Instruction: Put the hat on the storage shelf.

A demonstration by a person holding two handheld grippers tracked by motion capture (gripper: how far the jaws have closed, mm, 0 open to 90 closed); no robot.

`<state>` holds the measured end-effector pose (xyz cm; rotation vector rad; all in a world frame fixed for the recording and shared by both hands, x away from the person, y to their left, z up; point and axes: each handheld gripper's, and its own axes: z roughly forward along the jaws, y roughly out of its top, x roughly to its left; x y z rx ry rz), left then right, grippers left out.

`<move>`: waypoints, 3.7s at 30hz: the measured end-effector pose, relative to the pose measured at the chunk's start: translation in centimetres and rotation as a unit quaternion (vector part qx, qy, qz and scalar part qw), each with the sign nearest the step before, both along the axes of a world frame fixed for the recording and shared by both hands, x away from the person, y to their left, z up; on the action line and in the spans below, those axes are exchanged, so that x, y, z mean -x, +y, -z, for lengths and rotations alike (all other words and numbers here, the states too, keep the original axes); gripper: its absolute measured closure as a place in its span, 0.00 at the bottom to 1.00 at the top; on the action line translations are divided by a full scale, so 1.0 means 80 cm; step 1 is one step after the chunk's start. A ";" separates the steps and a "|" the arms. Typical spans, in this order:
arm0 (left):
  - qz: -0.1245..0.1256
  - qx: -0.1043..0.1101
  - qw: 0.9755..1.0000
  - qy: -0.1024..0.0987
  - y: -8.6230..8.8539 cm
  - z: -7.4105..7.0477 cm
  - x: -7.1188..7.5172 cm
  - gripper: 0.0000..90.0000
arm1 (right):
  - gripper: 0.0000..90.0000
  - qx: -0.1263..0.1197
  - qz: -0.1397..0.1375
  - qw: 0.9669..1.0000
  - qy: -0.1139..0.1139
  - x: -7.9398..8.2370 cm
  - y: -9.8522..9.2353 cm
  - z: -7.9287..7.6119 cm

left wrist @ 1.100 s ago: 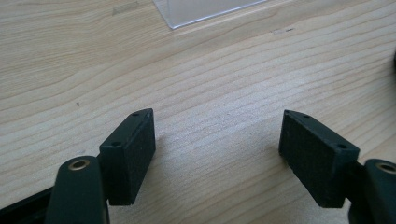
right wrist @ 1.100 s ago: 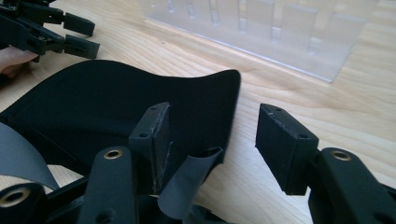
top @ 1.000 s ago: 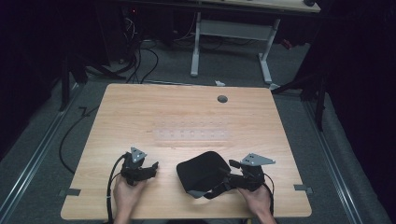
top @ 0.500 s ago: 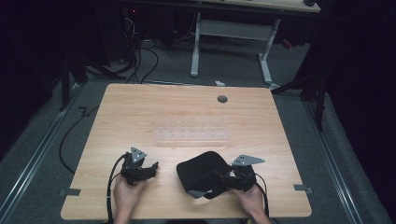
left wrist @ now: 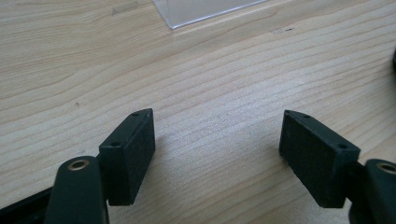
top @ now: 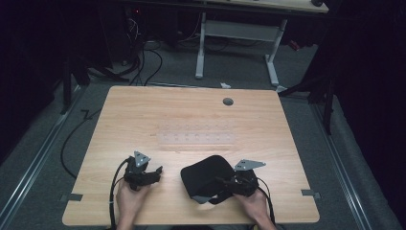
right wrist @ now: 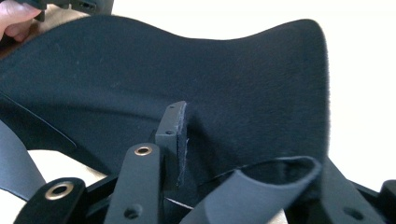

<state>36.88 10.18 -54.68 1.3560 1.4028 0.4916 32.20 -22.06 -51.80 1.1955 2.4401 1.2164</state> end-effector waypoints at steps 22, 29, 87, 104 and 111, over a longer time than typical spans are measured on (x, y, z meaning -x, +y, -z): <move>-0.011 -0.002 1.000 0.004 0.002 0.001 -0.002 0.24 | 0.90 -0.027 -0.037 0.999 0.000 0.005 -0.005 0.000; -0.013 -0.002 1.000 0.005 0.002 0.001 -0.002 0.24 | 0.92 -0.034 -0.043 0.998 -0.008 0.007 -0.003 -0.004; 0.182 0.001 0.980 -0.083 -0.074 -0.057 0.075 0.21 | 0.94 -0.104 0.003 0.994 0.015 -0.014 -0.027 -0.056; 0.201 -0.011 0.975 -0.092 -0.088 -0.060 0.077 0.22 | 0.93 -0.074 0.008 0.997 0.028 -0.018 -0.018 -0.056; 0.213 -0.024 0.972 -0.099 -0.097 -0.059 0.079 0.22 | 0.93 -0.070 0.008 0.997 0.032 -0.019 -0.013 -0.056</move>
